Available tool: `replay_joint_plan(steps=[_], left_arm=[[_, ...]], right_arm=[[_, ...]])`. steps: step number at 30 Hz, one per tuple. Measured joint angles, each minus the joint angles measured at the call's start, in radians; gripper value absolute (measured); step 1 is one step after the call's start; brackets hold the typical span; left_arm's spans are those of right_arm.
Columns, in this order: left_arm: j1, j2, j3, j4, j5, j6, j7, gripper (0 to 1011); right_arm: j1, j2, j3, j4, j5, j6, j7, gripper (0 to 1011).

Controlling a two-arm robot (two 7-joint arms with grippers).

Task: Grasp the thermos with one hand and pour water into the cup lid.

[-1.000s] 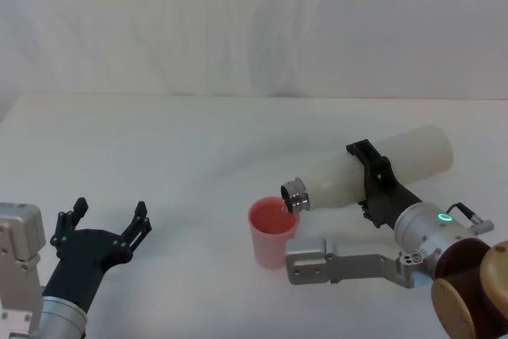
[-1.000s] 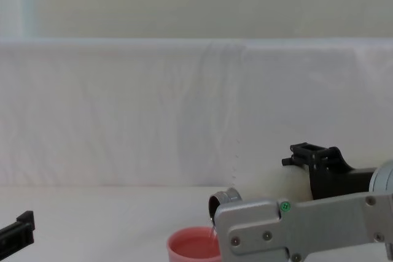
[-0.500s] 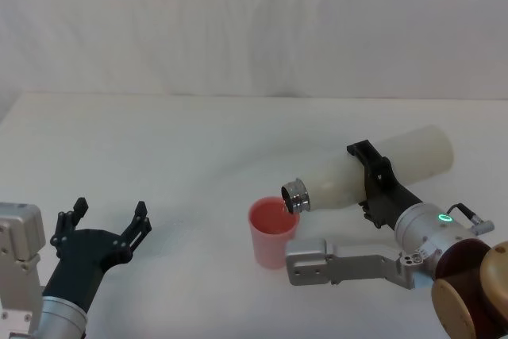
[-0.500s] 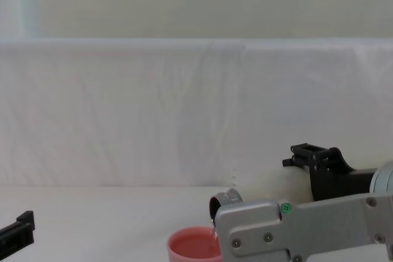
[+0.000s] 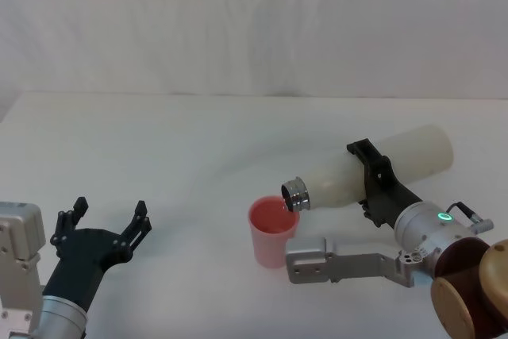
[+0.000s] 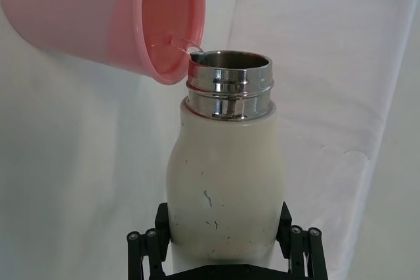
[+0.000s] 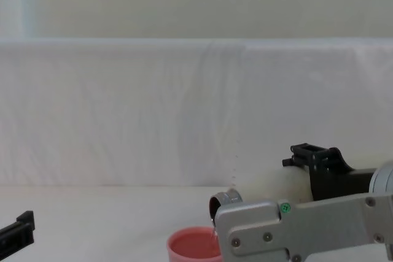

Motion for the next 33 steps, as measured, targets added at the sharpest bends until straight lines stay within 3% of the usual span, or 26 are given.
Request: replay_joint_plan(steps=[17,24,33], left_arm=[[0.000,0.000,0.000,0.000,0.000,0.000,0.000,1001],[0.000,0.000,0.000,0.000,0.000,0.000,0.000,1001],[0.000,0.000,0.000,0.000,0.000,0.000,0.000,1001]], right_arm=[[-0.011,-0.018,0.012,0.010,0.027,0.002,-0.023,957],[-0.038,-0.035,0.049,0.008,0.083,0.006,-0.060,957],[-0.098,-0.073,0.139,-0.021,0.222,0.001,-0.132,957]])
